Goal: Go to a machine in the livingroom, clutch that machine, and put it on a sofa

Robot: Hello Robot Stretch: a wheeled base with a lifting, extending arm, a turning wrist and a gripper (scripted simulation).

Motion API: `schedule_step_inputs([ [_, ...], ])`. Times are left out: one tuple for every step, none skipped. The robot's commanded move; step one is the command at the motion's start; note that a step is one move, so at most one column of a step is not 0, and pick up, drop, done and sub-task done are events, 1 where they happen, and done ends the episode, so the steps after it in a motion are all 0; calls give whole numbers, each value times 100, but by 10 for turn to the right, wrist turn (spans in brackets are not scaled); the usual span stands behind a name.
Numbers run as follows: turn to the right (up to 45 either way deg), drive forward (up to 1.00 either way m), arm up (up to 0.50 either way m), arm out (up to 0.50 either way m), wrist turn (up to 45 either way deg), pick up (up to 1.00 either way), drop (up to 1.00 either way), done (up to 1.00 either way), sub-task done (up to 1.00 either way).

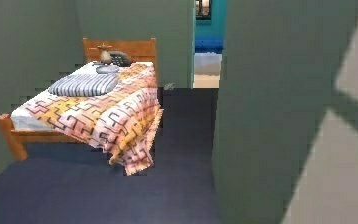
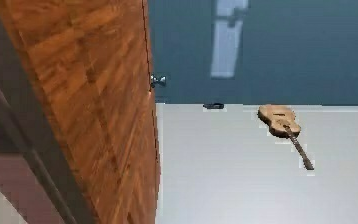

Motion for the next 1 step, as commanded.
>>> schedule_step_inputs([
  [0, 30, 0, 0, 0, 0, 0, 0, 0],
])
